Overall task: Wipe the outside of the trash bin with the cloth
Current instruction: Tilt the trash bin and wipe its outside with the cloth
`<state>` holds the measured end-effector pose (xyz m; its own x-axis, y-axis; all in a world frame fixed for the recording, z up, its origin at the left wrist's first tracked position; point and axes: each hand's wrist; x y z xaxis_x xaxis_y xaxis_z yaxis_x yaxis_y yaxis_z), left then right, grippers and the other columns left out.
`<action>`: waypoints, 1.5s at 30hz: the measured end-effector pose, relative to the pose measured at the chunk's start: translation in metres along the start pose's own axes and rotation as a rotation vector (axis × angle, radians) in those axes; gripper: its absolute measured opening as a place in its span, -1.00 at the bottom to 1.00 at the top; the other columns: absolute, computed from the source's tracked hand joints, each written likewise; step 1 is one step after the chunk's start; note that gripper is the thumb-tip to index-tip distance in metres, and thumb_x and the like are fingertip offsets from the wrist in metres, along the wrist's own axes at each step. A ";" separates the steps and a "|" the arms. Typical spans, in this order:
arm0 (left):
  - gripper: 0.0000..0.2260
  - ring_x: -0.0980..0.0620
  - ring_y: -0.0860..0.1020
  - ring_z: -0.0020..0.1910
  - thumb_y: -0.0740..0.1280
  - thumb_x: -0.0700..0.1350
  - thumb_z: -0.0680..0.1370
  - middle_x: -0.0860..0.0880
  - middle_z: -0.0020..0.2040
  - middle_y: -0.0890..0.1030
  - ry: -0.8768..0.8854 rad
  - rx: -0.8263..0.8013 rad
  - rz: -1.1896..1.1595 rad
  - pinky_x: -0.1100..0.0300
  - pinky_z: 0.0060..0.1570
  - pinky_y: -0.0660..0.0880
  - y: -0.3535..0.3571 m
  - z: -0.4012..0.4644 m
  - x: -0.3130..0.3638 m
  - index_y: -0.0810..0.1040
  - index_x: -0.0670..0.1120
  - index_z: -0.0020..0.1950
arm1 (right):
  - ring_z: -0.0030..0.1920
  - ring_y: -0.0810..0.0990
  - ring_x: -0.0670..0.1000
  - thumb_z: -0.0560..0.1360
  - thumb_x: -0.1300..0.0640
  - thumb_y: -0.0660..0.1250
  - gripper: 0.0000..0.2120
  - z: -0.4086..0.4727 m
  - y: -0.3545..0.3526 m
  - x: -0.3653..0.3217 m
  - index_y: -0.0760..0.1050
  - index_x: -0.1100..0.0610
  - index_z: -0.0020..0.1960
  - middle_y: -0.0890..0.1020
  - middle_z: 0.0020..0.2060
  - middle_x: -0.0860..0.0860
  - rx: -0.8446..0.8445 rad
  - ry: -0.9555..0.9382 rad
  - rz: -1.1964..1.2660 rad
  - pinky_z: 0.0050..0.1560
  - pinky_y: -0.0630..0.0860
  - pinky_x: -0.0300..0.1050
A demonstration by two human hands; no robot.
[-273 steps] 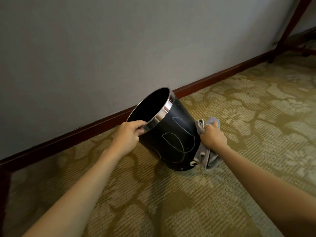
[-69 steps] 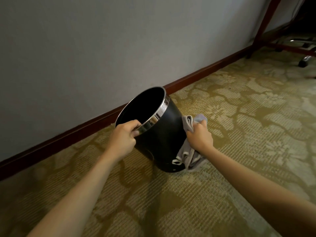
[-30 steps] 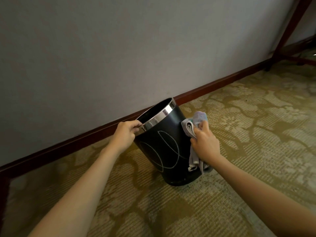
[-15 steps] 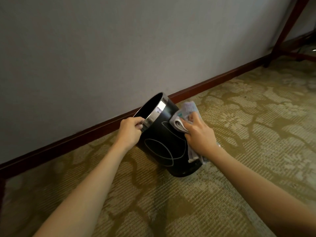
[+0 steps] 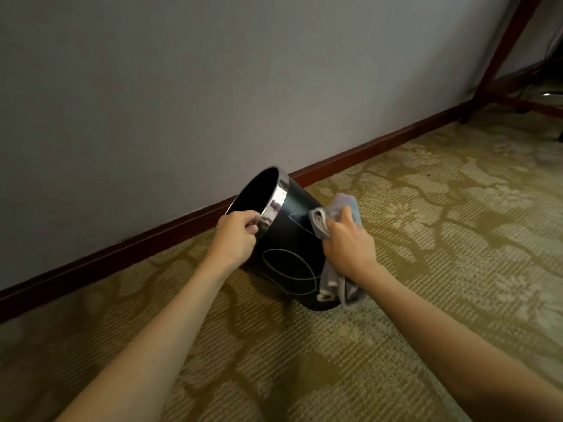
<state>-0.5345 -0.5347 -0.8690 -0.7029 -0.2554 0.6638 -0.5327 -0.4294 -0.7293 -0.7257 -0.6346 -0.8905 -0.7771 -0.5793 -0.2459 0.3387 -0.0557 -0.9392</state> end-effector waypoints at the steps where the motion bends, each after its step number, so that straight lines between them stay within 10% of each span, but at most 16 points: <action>1: -0.77 0.20 0.47 -0.23 0.20 -0.33 0.55 0.06 -0.24 0.51 0.010 0.013 0.022 0.36 -0.34 0.30 0.002 -0.001 0.003 0.56 -0.06 -0.14 | -0.19 0.51 0.12 0.47 0.23 0.29 -0.71 0.003 -0.003 -0.010 0.45 0.23 0.18 0.40 0.13 0.17 0.056 -0.061 0.017 -0.38 0.38 -0.12; 6: -0.75 0.21 0.46 -0.21 0.19 -0.33 0.56 0.04 -0.19 0.54 -0.012 -0.003 0.008 0.39 -0.32 0.28 -0.003 0.003 -0.001 0.55 -0.02 -0.13 | -0.17 0.49 0.13 0.41 0.25 0.33 -0.60 -0.005 -0.001 -0.015 0.47 0.15 0.24 0.44 0.07 0.15 0.123 -0.234 -0.091 -0.47 0.28 -0.15; 15: -0.79 0.21 0.46 -0.15 0.21 -0.30 0.58 0.10 -0.16 0.53 -0.081 0.026 -0.017 0.39 -0.28 0.28 -0.013 0.003 -0.019 0.59 -0.07 -0.01 | -0.03 0.53 0.15 0.53 0.19 0.20 -0.74 -0.032 0.019 0.050 0.44 0.18 0.20 0.37 0.16 0.13 -0.192 0.075 -0.195 -0.28 0.30 -0.08; 29: -0.75 0.23 0.47 -0.20 0.20 -0.33 0.56 0.08 -0.22 0.54 -0.007 -0.003 -0.007 0.43 -0.34 0.27 -0.007 -0.006 0.004 0.56 -0.03 -0.14 | -0.09 0.51 0.14 0.44 0.24 0.29 -0.48 -0.011 -0.001 -0.024 0.36 0.12 0.40 0.45 0.14 0.17 0.090 -0.289 -0.113 -0.39 0.28 -0.13; 36: -0.81 0.10 0.50 -0.09 0.20 -0.29 0.58 -0.05 -0.08 0.58 -0.048 0.004 0.008 0.35 -0.26 0.32 -0.009 -0.001 -0.005 0.59 -0.12 0.01 | -0.01 0.49 0.12 0.52 0.17 0.20 -0.59 -0.042 0.028 0.049 0.34 0.08 0.37 0.35 0.17 0.09 -0.117 -0.014 -0.172 -0.33 0.34 -0.09; 45: -0.67 0.22 0.44 -0.34 0.24 -0.35 0.50 0.09 -0.36 0.48 0.045 0.023 0.051 0.41 -0.42 0.27 0.016 -0.011 0.040 0.42 0.02 -0.36 | -0.18 0.51 0.17 0.47 0.16 0.26 -0.76 -0.001 0.003 0.011 0.43 0.18 0.13 0.37 0.13 0.12 0.028 0.040 0.163 -0.31 0.47 0.00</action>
<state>-0.5765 -0.5429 -0.8559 -0.7497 -0.2380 0.6175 -0.4853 -0.4367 -0.7575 -0.7337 -0.6403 -0.8966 -0.7309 -0.5501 -0.4038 0.4759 0.0132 -0.8794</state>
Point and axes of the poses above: each hand's wrist, its own z-axis towards the middle knuckle, its own y-axis out of the palm, x = y × z
